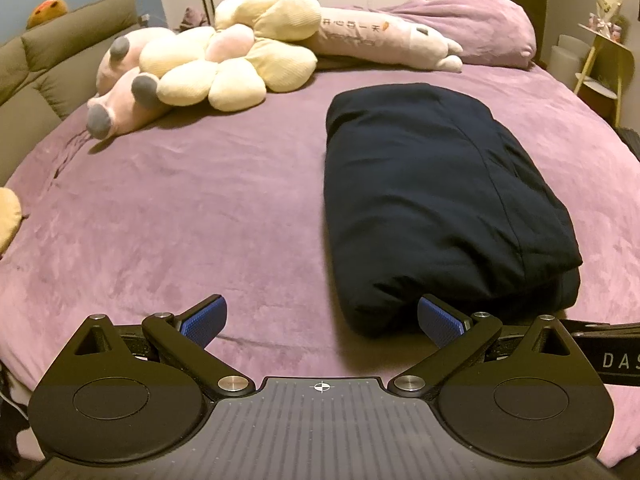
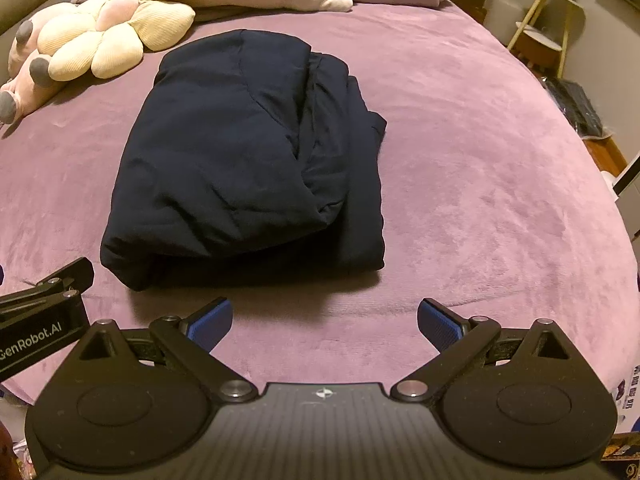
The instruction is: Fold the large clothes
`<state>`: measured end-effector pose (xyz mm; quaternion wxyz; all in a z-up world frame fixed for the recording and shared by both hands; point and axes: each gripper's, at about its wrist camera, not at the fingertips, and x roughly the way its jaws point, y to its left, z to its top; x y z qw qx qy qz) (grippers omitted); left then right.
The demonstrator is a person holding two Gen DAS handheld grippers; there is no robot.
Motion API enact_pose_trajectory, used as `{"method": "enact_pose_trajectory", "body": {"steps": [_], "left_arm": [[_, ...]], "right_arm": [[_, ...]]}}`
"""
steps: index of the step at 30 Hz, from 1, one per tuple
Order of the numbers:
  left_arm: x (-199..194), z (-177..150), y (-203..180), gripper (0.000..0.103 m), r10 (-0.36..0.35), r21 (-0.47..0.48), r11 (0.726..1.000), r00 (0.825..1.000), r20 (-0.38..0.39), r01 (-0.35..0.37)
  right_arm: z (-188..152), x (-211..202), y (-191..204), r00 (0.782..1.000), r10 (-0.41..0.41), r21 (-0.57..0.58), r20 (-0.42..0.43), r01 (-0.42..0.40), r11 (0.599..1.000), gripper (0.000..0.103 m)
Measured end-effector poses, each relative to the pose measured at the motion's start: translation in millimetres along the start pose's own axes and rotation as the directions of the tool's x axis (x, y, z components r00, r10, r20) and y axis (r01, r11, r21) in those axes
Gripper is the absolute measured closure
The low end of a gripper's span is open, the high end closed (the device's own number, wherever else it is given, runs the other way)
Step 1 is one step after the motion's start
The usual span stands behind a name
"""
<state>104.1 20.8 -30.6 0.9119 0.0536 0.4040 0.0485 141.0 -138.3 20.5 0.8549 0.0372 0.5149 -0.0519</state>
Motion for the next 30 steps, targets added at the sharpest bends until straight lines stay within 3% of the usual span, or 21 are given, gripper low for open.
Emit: {"method": "enact_pose_trajectory", "body": {"steps": [30], "left_arm": [[1.4,-2.9,-7.0,0.0,0.013,0.034,0.999,1.0,0.001,-0.013]], "right_arm": [[-0.8,-2.1,-3.1,1.0,0.01,0.027,0.011,-0.01,1.0,0.003]]}}
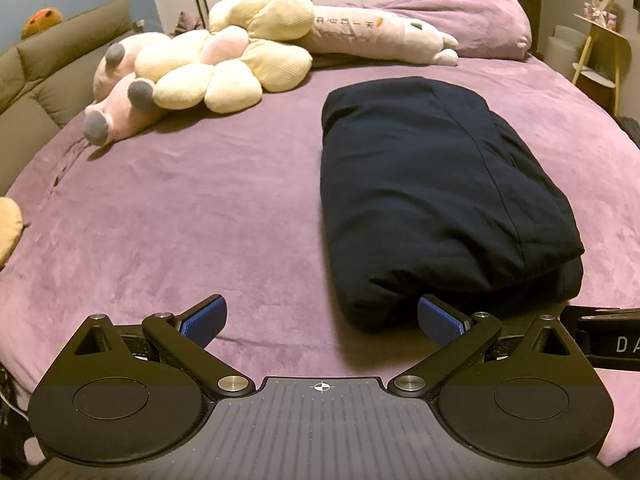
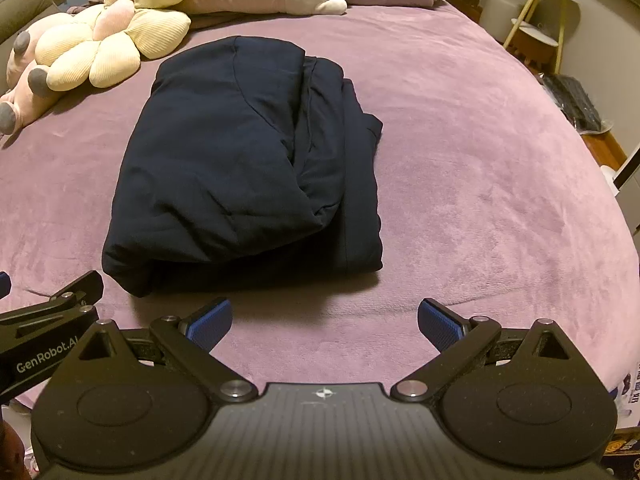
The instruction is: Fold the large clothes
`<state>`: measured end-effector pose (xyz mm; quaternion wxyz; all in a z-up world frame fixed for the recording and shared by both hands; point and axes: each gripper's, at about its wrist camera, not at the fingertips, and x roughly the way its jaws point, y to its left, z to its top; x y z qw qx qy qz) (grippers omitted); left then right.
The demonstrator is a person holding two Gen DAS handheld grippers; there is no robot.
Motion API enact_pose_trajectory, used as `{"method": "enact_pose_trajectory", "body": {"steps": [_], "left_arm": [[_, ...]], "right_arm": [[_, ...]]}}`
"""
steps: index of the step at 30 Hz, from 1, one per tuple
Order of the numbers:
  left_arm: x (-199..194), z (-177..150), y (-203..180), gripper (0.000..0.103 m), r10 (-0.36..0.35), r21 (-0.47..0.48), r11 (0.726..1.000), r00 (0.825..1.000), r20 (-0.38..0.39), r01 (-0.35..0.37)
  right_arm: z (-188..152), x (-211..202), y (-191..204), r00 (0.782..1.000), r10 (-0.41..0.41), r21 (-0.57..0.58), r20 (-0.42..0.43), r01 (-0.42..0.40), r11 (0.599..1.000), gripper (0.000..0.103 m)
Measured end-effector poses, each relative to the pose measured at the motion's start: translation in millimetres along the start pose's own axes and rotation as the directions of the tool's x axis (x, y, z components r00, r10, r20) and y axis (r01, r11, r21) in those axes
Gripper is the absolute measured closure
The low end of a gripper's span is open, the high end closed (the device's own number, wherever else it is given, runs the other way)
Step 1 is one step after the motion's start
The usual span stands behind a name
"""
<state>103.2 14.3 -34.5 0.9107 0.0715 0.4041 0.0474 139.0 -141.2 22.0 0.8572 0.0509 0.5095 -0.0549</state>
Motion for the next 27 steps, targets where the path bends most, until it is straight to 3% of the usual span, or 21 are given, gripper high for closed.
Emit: {"method": "enact_pose_trajectory", "body": {"steps": [27], "left_arm": [[1.8,-1.5,-4.6,0.0,0.009,0.019,1.0,1.0,0.006,-0.01]], "right_arm": [[-0.2,1.9,-2.9,1.0,0.0,0.015,0.002,0.0,1.0,0.003]]}}
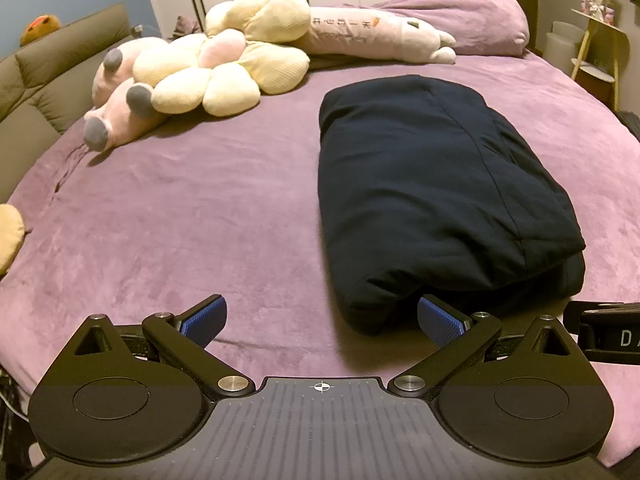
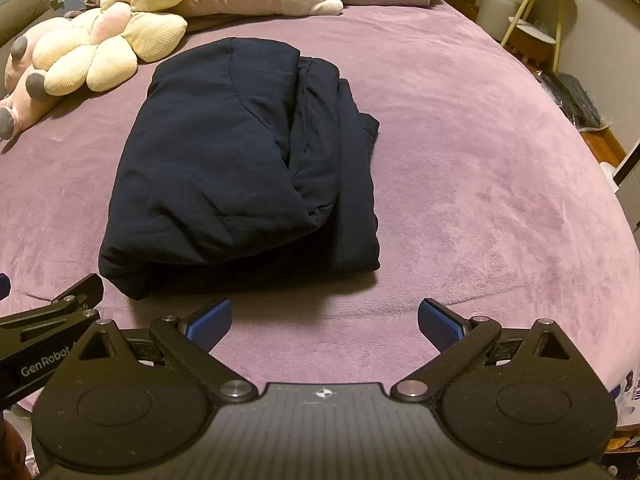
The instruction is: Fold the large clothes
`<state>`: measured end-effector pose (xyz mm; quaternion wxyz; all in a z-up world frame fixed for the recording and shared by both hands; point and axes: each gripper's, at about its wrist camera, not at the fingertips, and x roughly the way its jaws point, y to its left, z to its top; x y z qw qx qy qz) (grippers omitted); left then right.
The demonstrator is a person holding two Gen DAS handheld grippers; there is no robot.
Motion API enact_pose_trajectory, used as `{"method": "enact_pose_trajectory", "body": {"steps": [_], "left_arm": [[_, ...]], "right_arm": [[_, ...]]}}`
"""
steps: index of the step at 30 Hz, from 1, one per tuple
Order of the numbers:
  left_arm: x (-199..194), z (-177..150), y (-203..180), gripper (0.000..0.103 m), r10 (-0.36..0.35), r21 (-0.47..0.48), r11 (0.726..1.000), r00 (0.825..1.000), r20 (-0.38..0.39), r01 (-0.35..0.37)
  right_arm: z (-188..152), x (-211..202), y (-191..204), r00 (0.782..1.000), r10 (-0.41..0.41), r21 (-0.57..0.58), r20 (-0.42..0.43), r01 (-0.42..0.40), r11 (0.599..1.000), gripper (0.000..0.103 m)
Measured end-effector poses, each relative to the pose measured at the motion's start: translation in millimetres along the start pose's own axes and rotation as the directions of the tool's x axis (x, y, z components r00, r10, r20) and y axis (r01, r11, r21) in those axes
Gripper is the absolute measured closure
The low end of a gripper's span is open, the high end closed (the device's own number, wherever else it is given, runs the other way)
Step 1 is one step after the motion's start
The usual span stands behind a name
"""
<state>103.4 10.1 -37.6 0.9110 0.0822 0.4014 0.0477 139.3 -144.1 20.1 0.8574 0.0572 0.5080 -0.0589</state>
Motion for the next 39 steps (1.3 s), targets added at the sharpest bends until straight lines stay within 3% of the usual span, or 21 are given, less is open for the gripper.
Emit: {"method": "enact_pose_trajectory", "body": {"steps": [39], "left_arm": [[0.4,-2.5,-6.5,0.0,0.009,0.046,0.999,1.0,0.012,-0.01]], "right_arm": [[-0.5,-1.4,0.1,1.0,-0.003,0.006,0.007,0.003,1.0,0.003]]}}
